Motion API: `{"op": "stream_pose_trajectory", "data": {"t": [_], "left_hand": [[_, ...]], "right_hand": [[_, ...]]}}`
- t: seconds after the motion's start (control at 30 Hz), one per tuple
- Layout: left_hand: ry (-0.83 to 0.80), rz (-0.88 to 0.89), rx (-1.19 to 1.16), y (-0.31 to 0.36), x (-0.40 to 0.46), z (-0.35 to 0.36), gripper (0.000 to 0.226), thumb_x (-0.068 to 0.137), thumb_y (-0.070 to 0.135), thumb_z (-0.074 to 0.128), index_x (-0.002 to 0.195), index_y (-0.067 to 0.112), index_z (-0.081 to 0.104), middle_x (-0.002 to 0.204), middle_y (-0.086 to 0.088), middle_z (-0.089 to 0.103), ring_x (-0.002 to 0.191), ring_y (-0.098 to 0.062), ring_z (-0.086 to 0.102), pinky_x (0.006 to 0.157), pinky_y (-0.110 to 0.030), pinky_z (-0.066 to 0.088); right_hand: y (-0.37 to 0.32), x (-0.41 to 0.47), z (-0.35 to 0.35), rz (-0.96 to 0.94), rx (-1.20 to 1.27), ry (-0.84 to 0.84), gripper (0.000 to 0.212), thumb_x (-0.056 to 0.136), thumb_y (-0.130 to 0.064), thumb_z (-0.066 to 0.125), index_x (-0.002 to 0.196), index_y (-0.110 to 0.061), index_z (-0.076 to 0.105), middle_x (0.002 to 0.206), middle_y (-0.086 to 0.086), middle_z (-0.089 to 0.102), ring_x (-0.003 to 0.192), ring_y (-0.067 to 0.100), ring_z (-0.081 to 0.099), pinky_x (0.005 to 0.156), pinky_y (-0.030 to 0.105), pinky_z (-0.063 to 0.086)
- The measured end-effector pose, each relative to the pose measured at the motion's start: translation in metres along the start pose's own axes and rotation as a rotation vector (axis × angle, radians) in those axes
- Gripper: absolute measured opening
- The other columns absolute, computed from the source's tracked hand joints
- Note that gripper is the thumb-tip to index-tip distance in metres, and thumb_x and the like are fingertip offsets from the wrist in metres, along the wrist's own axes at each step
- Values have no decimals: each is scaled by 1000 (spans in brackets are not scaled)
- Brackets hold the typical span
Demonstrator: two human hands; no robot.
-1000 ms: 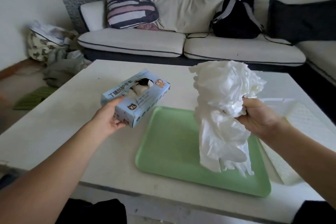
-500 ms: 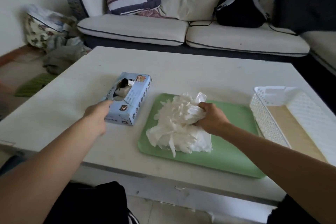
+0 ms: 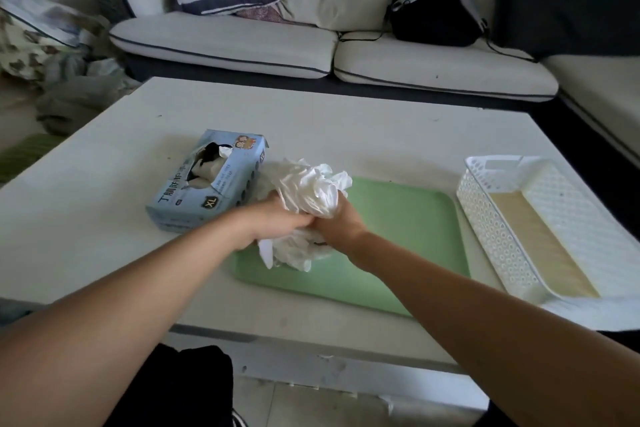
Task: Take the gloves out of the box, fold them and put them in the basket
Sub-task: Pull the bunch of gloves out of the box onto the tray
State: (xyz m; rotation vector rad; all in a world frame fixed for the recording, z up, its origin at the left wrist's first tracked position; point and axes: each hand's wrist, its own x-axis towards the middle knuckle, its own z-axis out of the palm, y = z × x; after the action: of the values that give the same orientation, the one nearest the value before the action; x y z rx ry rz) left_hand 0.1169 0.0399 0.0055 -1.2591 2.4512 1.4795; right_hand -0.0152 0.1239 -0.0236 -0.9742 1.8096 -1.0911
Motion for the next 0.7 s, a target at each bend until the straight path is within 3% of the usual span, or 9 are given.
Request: {"op": "stream_pose_trajectory", "data": {"t": [0.07,0.17,0.3,0.4,0.47,0.53,0.6,0.67,0.7], "left_hand": [[-5,25,162,1,6,-10,69,86,40,65,150,30,44,145,8,54,130,-13,52,114,-37,42],[-44,-8,596,16,11,-22,42,94,41,60,132,24,62,126,1,66,113,-23,62,102,-39,50],[67,-196,781,45,-20,-43,99,70,81,69,146,21,49,143,-1,55,126,-25,56,105,-39,48],[160,-32,664,53,-31,-39,137,54,89,70,160,36,1,169,0,3,153,-35,18,119,-54,31],[83,154,571,54,-22,-22,117,62,91,60,157,50,6,168,10,-8,155,-32,11,121,-57,25],[19,179,593,45,-5,-8,82,79,79,58,151,45,35,165,7,13,141,-26,39,112,-42,37],[52,143,632,30,7,-5,50,92,48,68,137,35,52,150,5,33,119,-21,54,97,-35,45],[136,138,663,16,11,-5,42,89,25,74,126,31,54,140,8,41,108,-19,58,87,-35,47],[170,141,678,11,12,-7,44,87,20,76,123,28,53,136,8,42,104,-18,58,81,-34,46]], "right_hand": [[-15,1,-8,-4,-159,-73,68,70,-33,83,128,-19,49,113,6,65,92,24,69,70,42,63],[-48,-4,-49,24,-523,-265,82,78,-35,85,144,-21,38,133,-1,50,109,22,61,80,42,62],[-77,-21,-102,8,-635,-311,86,70,-49,86,144,-34,45,138,-9,43,108,16,62,86,34,60],[-56,-22,-103,-66,-511,-217,83,75,-49,82,147,-38,41,139,-14,44,107,14,63,90,33,57],[-31,-19,-88,-111,-383,-229,76,85,-42,76,150,-37,38,142,-8,51,106,13,59,90,32,53],[-7,-19,-65,-83,-296,-331,71,93,-29,69,154,-34,32,145,-4,49,115,11,53,93,27,49],[7,-17,-47,-127,-373,-409,71,94,-28,68,154,-37,30,157,-14,30,136,2,35,106,16,30],[5,-9,-44,-165,-338,-361,56,92,-28,71,144,-35,51,151,-15,43,130,2,45,104,18,40],[-2,-4,-49,-169,-294,-288,40,91,-27,72,131,-30,65,135,-10,60,114,6,59,91,20,51]]}}
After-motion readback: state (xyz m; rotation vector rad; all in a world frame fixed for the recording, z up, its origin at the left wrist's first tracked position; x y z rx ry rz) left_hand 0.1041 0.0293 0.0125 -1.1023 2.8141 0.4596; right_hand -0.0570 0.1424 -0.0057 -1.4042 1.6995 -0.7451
